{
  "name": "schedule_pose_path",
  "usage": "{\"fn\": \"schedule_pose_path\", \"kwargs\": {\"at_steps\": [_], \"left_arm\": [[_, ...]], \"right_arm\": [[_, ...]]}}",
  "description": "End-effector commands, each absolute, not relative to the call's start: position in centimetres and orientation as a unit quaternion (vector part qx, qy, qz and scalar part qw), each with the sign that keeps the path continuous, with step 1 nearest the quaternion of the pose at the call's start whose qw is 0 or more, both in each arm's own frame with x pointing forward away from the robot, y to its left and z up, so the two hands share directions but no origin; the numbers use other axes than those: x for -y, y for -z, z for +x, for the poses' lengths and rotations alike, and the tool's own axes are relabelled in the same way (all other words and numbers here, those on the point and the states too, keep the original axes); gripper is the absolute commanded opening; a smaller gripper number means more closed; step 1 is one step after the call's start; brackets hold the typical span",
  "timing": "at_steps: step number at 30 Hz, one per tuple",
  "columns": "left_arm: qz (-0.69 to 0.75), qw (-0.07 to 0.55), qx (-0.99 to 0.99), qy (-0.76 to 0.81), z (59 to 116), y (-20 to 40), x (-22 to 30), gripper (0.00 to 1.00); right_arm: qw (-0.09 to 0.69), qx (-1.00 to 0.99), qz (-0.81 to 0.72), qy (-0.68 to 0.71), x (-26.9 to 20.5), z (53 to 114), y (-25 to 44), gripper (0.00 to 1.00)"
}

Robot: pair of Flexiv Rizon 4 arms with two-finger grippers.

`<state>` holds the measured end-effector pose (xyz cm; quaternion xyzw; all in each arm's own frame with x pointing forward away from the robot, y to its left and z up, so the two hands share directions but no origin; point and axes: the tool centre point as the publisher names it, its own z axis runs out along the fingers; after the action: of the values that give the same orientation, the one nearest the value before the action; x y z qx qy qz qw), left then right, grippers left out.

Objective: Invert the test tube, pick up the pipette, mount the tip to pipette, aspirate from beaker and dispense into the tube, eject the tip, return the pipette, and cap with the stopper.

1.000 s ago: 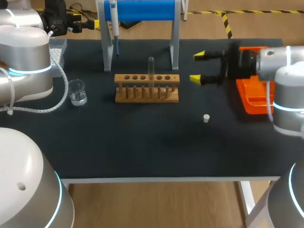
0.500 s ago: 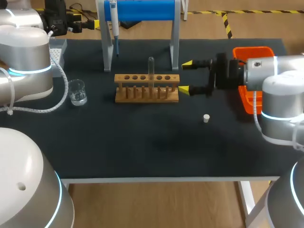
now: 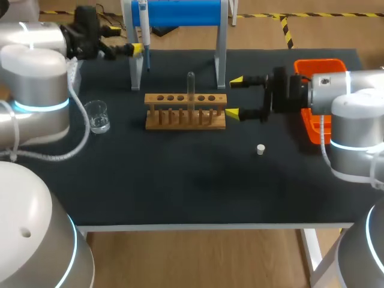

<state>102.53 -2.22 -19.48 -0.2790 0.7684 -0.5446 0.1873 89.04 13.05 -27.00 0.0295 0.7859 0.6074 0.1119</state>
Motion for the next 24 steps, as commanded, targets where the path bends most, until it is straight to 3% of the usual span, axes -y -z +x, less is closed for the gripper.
{"fn": "schedule_pose_path", "kwargs": {"at_steps": [1, 13, 24], "left_arm": [[-0.274, 0.218, -0.754, 0.555, 96.9, 20.0, 4.2, 1.00], [-0.250, 0.204, -0.778, 0.539, 91.8, 22.5, 8.9, 1.00], [-0.265, 0.196, -0.785, 0.524, 91.4, 23.4, 8.9, 1.00]], "right_arm": [[0.112, -0.786, 0.029, -0.607, -13.0, 89.0, 27.0, 1.00], [0.112, -0.786, 0.029, -0.607, -13.0, 89.0, 27.0, 1.00], [0.112, -0.786, 0.029, -0.607, -13.0, 89.0, 27.0, 1.00]]}}
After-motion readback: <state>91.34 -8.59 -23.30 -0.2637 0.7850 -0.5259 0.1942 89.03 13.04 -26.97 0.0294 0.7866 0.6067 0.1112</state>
